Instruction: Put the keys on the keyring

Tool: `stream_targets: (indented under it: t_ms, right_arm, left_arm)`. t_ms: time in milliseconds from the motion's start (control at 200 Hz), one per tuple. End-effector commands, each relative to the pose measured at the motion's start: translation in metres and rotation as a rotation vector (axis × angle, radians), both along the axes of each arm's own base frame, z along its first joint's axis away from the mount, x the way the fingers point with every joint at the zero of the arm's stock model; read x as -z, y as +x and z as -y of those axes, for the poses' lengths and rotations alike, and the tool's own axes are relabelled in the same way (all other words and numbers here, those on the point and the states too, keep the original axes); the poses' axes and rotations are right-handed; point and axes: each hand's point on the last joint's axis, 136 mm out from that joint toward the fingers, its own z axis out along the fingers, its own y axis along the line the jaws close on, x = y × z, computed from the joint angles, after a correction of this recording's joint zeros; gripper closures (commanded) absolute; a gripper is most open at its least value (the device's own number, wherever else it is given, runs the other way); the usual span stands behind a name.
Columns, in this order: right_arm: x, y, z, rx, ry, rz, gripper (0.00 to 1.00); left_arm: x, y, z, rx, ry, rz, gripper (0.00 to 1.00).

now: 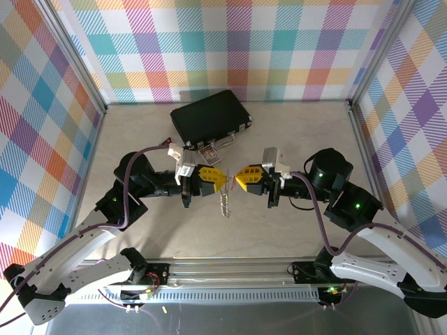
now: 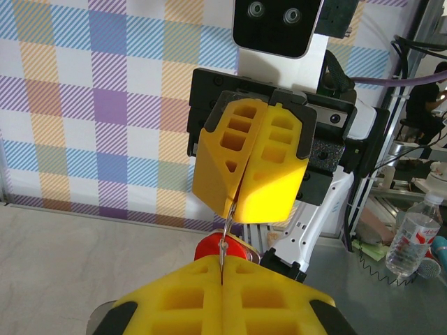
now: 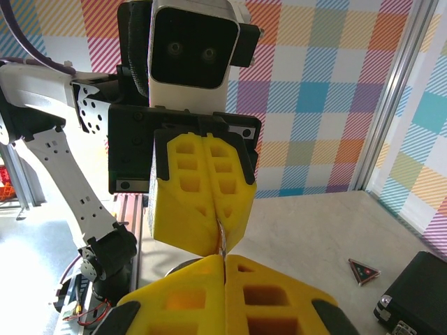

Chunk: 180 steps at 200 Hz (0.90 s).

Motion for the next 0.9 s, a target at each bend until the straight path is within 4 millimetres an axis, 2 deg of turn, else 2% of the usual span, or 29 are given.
stream_targets:
  t_ms: [0, 535, 895]
  right_arm:
    - [-0.0095, -0.0004, -0.0016, -0.004, 0.026, 0.047, 1.00]
    - [-0.0081, 0.0006, -0.0056, -0.014, 0.015, 0.045, 1.00]
    - [-0.0115, -0.0009, 0.0016, 0.007, 0.019, 0.051, 1.00]
  left_arm:
    - [-0.0072, -0.0014, -0.0016, 0.001, -0.031, 0.024, 1.00]
    - [-0.0068, -0.0009, -0.0023, -0.005, -0.035, 0.025, 1.00]
    - [-0.0051, 0.0026, -0.0050, -0.041, -0.029, 0.035, 1.00]
